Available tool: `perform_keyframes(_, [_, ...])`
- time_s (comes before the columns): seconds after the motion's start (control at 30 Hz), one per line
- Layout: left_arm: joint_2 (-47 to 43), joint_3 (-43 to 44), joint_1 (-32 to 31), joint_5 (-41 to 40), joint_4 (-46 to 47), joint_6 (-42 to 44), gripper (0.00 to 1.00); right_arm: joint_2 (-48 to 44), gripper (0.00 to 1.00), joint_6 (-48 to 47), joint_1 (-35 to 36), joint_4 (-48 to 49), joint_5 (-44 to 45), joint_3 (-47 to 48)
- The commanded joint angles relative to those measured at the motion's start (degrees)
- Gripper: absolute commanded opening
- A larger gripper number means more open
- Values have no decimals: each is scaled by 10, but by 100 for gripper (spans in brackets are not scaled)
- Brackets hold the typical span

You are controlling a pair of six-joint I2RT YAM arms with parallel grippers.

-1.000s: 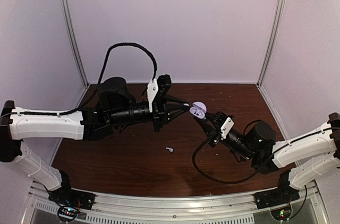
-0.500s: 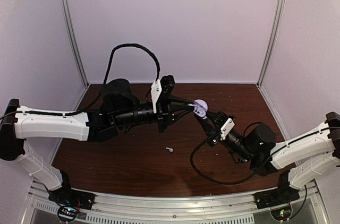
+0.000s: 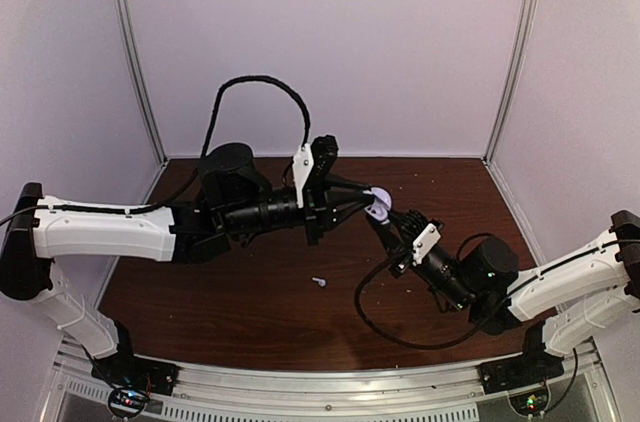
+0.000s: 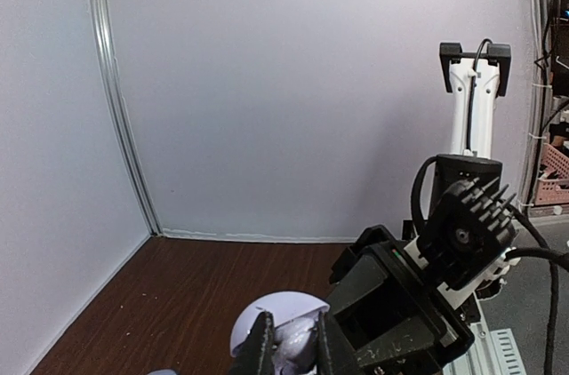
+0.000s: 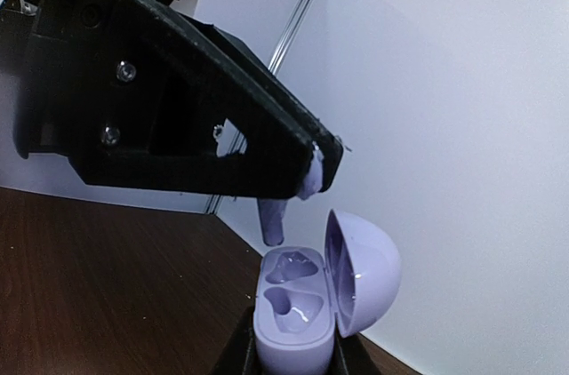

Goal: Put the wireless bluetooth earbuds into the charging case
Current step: Insert the left earbud into the left side groove of the charging case.

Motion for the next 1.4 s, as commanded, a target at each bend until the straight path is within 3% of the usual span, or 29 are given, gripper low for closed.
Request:
perform_keyframes(0.0, [11,19,-4,-6,18,-10,13,1,0,3,6,23,21,14])
perform_keyframes(1.37, [32,28,-4,-22,14,5,13,7,0,19,7,37,4,12])
